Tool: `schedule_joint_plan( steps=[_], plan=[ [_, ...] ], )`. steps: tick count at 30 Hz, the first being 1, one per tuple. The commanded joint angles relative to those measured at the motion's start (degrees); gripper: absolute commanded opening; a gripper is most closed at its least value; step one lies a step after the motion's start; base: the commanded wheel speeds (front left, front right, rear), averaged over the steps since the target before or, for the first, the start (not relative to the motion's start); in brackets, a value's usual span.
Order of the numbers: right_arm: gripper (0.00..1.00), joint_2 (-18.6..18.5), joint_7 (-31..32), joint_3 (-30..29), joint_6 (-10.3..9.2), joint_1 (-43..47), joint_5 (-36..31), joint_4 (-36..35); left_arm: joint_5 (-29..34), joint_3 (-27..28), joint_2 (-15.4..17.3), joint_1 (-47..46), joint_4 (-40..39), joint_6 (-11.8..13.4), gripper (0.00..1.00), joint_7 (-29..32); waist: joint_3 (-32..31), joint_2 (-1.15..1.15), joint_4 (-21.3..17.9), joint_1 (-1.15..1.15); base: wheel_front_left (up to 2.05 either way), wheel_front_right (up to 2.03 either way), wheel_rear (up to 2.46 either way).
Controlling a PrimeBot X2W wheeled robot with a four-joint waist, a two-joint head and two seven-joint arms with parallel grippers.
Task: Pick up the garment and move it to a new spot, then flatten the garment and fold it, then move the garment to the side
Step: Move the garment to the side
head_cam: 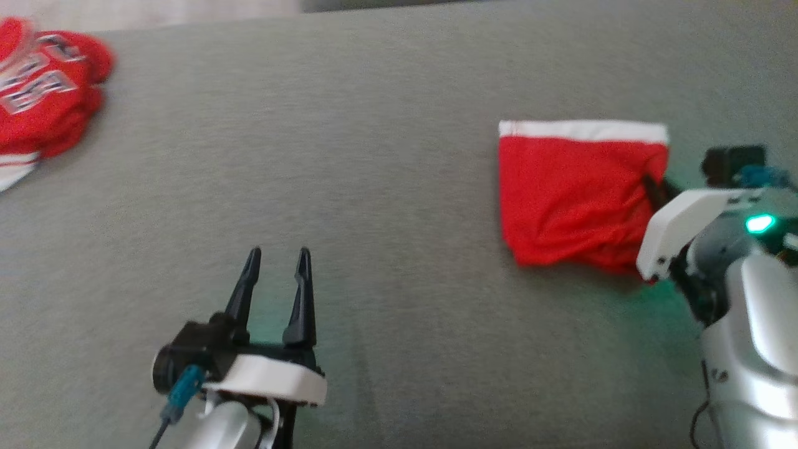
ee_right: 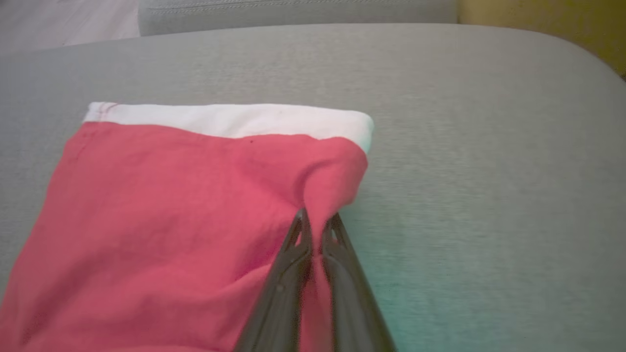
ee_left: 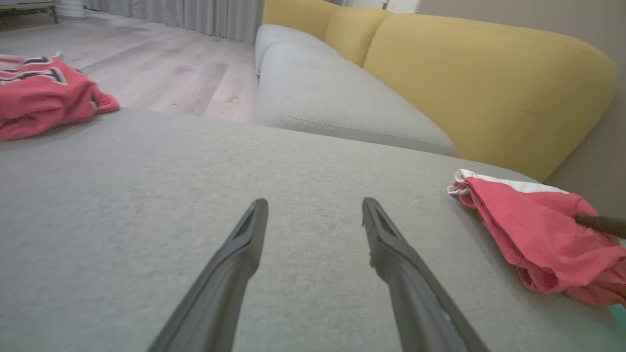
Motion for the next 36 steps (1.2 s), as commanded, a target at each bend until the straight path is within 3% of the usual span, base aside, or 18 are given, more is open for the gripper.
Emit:
schedule_joint_plan(
  steps=[1, 5, 12, 17, 30, 31, 33, 36],
  plan=[
    [0.00, -0.7, -0.8, 0.5, -0.04, -2.3, -0.4, -2.6, 0.7, 1.4, 1.0, -2.7, -2.2, 0.2, 1.00, 0.3, 3.9, 0.00, -6.4, 0.00, 0.00, 0.00, 0.00],
    [0.00, -0.1, -2.4, -0.8, -0.04, -5.1, 0.0, -3.4, 2.5, 0.6, 2.8, -4.8, -4.7, 0.7, 1.00, 2.9, 8.0, 0.00, -14.3, 0.00, 0.00, 0.00, 0.00],
    [0.00, 0.7, -5.0, -0.3, -0.04, -9.9, -0.1, -0.8, 4.2, 0.0, 5.2, -6.6, -8.2, 1.5, 1.00, 6.2, 11.6, 0.00, -19.3, 0.00, 0.00, 0.00, 0.00],
    [0.00, -1.5, -5.8, -0.8, -0.04, -14.6, -0.8, 2.8, 5.0, -0.1, 6.1, -7.3, -9.8, 2.1, 1.00, 7.5, 13.1, 0.00, -17.7, 0.00, 0.00, 0.00, 0.00],
    [0.00, -14.9, -4.8, -9.3, -0.04, -24.1, -6.4, 9.2, 5.1, 0.8, 6.2, -7.7, -12.0, 3.5, 1.00, 6.8, 16.5, 0.00, -7.7, 0.00, 0.00, 0.00, 0.00],
    [0.30, -15.4, -5.3, -9.9, -0.04, -24.2, -7.2, 9.2, 5.0, 0.8, 6.2, -7.8, -11.9, 3.5, 1.00, 6.7, 16.6, 0.00, -7.3, 0.00, 0.00, 0.00, 0.00],
    [1.00, -15.7, -7.3, -12.2, -0.04, -24.5, -9.4, 9.9, 4.9, 0.8, 6.0, -7.8, -11.8, 3.4, 1.00, 6.3, 16.9, 0.00, -6.5, 0.00, 0.00, 0.00, 0.00],
    [1.00, -14.7, -11.0, -14.4, -0.04, -25.0, -11.7, 9.7, 4.8, 0.8, 6.0, -7.9, -11.6, 3.4, 1.00, 6.1, 17.0, 0.00, -6.4, 0.00, 0.00, 0.00, 0.00]
  ],
)
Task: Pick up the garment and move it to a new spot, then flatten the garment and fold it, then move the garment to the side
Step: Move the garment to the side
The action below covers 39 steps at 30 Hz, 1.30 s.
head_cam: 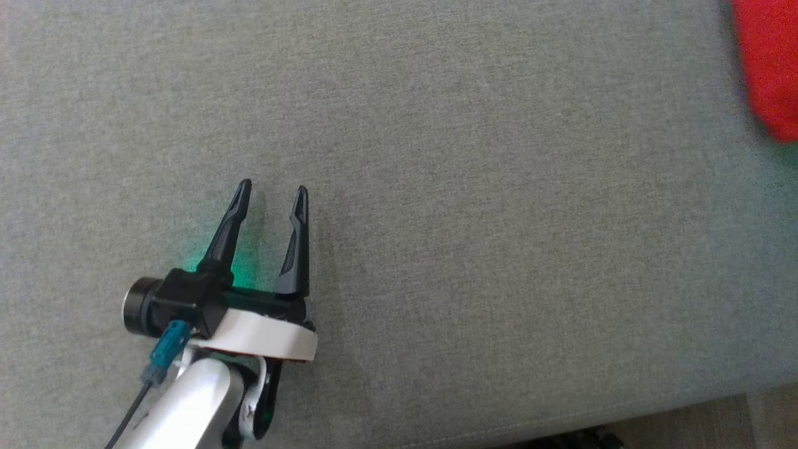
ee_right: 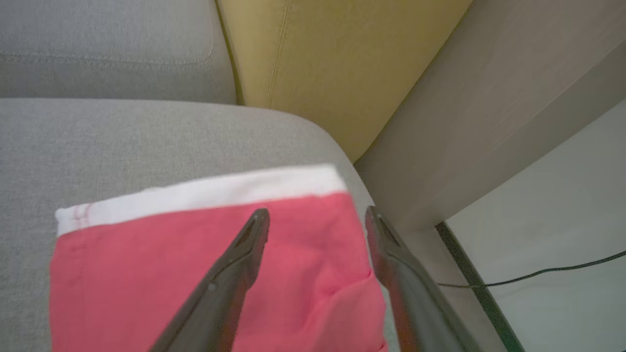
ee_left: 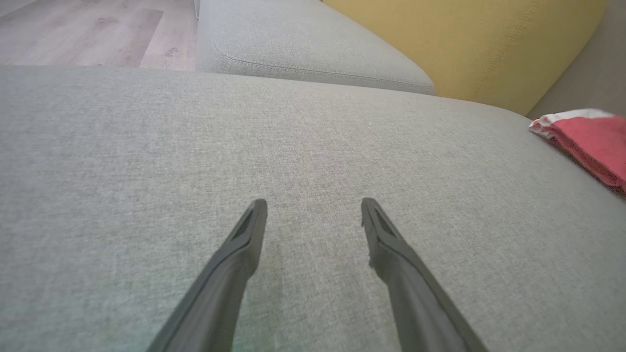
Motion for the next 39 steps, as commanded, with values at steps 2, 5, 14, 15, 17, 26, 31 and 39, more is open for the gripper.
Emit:
schedule_joint_plan(
  steps=[2, 5, 14, 15, 17, 26, 31, 39],
  plan=[
    [1.00, 0.3, -2.9, -0.6, -0.04, -1.8, -1.8, -2.2, 0.0, 2.0, 0.5, -1.4, -1.2, 0.3, 1.00, -0.7, -0.2, 0.00, -0.2, -0.01, 0.00, 0.00, 0.00],
    [1.00, 2.6, -5.4, 0.3, -0.04, -3.0, -2.5, -2.2, -0.1, 1.9, 0.4, -1.5, -1.0, 0.4, 1.00, -0.8, -0.9, 0.00, -0.6, -0.01, 0.00, 0.00, 0.00],
    [1.00, 6.7, -9.7, 7.3, -0.04, -2.4, -0.9, -3.8, -1.4, 2.2, -0.4, -1.1, 1.2, 0.0, 1.00, -2.2, -6.7, 0.00, -0.1, -0.01, 0.00, 0.00, 0.00],
    [1.00, 7.2, -10.0, 8.3, -0.04, -1.9, -0.5, -4.3, -1.7, 2.5, -0.5, -0.9, 1.7, 0.0, 1.00, -2.4, -7.7, 0.00, 0.1, -0.01, 0.00, 0.00, 0.00],
    [1.00, 8.4, -10.9, 9.9, -0.04, -0.5, -0.1, -5.4, -2.4, 3.0, -0.6, -0.4, 2.8, 0.1, 1.00, -3.0, -10.3, 0.00, 0.8, -0.01, 0.00, 0.00, 0.00],
    [1.00, 15.2, -12.9, 13.5, -0.04, 11.3, 1.2, -11.0, -5.6, 6.2, -0.4, 4.7, 6.5, 1.5, 1.00, -5.3, -20.5, 0.00, 4.0, -0.01, 0.00, 0.00, 0.00],
    [1.00, 17.6, -14.4, 14.0, -0.04, 21.3, 1.7, -15.7, -7.4, 7.5, -0.6, 9.1, 8.5, 1.9, 1.00, -6.4, -25.1, 0.00, 5.8, -0.01, 0.00, 0.00, 0.00],
    [1.00, 18.2, -16.3, 17.2, -0.04, 37.0, 7.1, -23.5, -9.1, 8.2, -1.7, 14.7, 10.3, 1.9, 1.00, -7.5, -29.4, 0.00, 7.8, -0.01, 0.00, 0.00, 0.00]
  ],
)
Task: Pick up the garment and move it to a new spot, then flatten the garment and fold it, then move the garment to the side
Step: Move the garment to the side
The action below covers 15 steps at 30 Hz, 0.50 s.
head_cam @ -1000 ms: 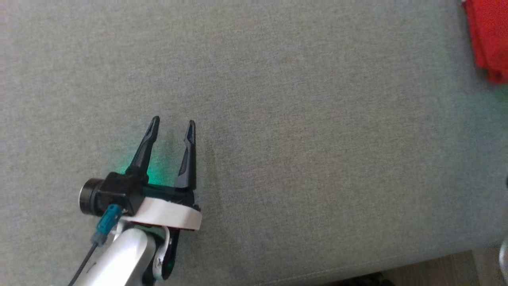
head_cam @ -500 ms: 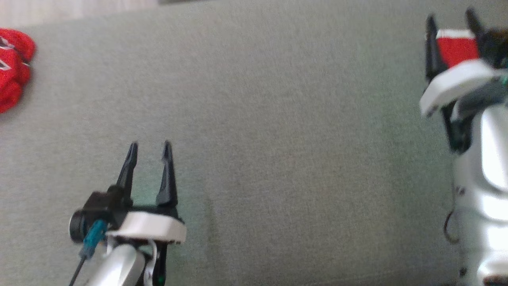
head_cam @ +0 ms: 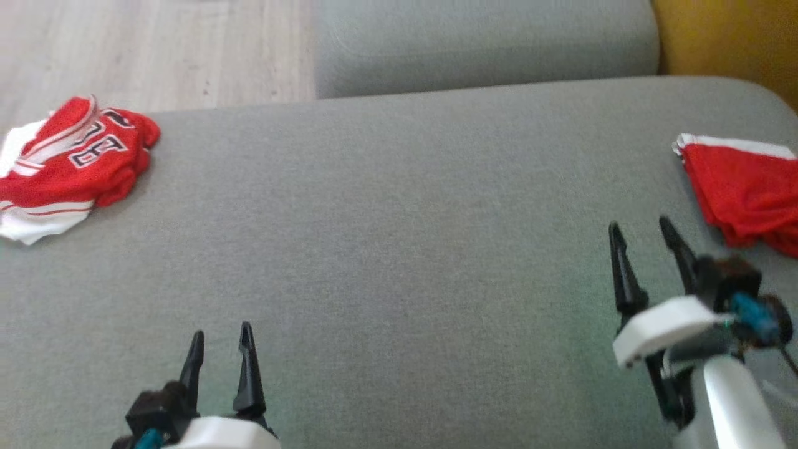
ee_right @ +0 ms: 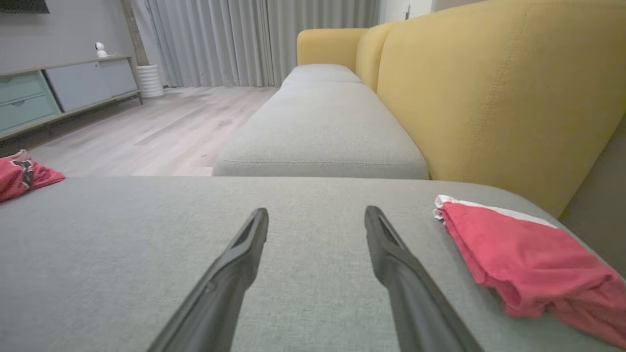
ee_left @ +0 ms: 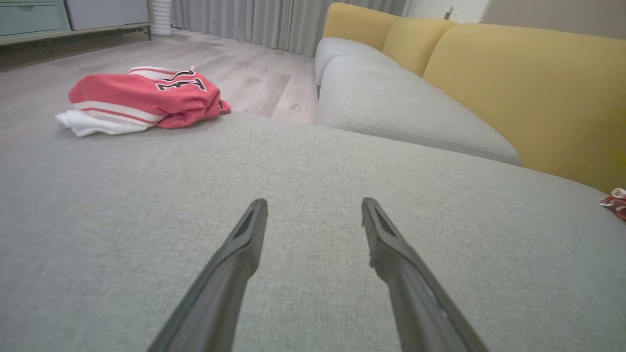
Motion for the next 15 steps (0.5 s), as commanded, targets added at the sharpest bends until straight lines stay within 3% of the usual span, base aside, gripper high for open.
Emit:
schedule_joint_plan(
  steps=[1, 15],
  plan=[
    [1.00, 0.1, -0.9, 1.7, -0.04, -0.4, 0.6, -3.1, -0.1, 2.5, 0.3, -1.3, -1.0, 0.0, 1.00, -0.8, -1.4, 0.00, 1.2, 0.02, 0.00, 0.00, 0.00],
    [1.00, 0.1, -3.6, 7.2, -0.04, 9.0, 3.6, -4.9, 0.3, 1.7, -0.5, 0.1, 0.7, -0.6, 1.00, -1.2, -2.4, 0.00, 1.4, 0.02, 0.00, 0.00, 0.00]
  ],
)
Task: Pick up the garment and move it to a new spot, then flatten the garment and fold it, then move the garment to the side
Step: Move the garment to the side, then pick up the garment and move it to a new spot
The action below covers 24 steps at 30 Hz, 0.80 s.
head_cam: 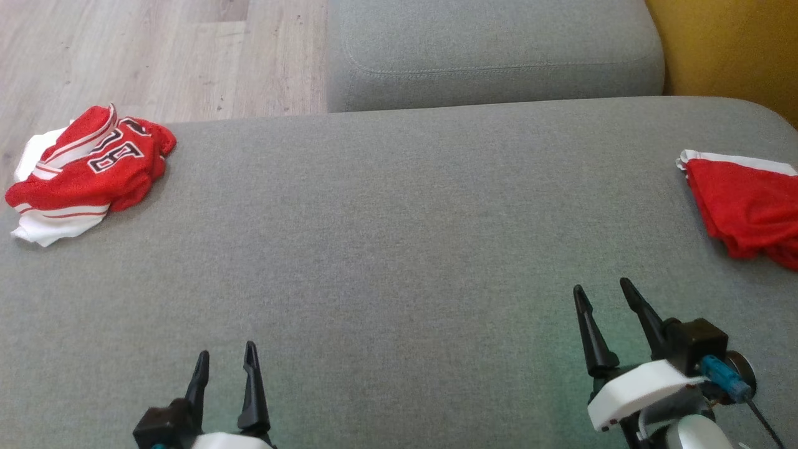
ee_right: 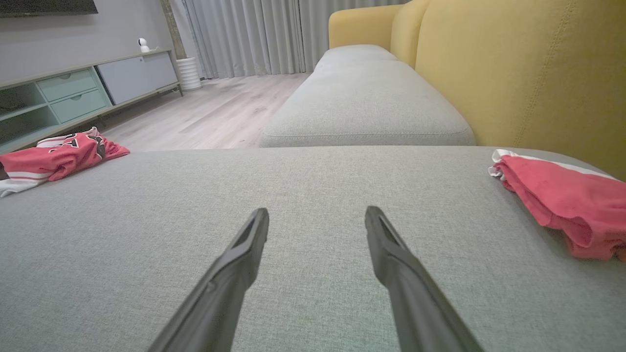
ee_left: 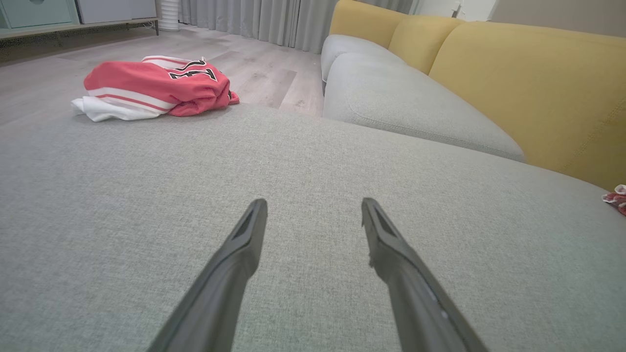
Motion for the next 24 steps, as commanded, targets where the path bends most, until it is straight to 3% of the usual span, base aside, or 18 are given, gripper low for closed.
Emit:
schedule_joint_plan(
  steps=[1, 15, 19, 24],
  plan=[
    [1.00, -0.3, -0.7, 1.4, -0.04, -1.7, -0.3, -2.0, 0.3, 1.8, 0.5, -2.4, -1.1, -0.2, 1.00, -0.7, 0.0, 0.00, 0.0, 0.00, 0.00, 0.00, 0.00],
    [1.00, -0.3, -0.4, 1.0, -0.04, -0.6, -0.4, -2.4, 0.3, 1.0, 0.6, -3.2, -1.1, -0.4, 1.00, -0.3, 0.1, 0.00, 1.8, 0.00, 0.00, 0.00, 0.00],
    [1.00, -0.3, -0.5, 0.7, -0.04, -0.1, -0.6, -2.7, 0.4, 0.9, 0.6, -3.7, -1.1, -0.5, 1.00, -0.3, 0.0, 0.00, 5.4, 0.00, 0.00, 0.00, 0.00],
    [1.00, -0.3, -0.5, 0.8, -0.04, 0.2, -0.6, -3.2, 0.5, 1.4, 1.0, -3.9, -1.3, -0.3, 1.00, -0.3, -0.3, 0.00, 13.1, 0.00, 0.00, 0.00, 0.00]
  ],
)
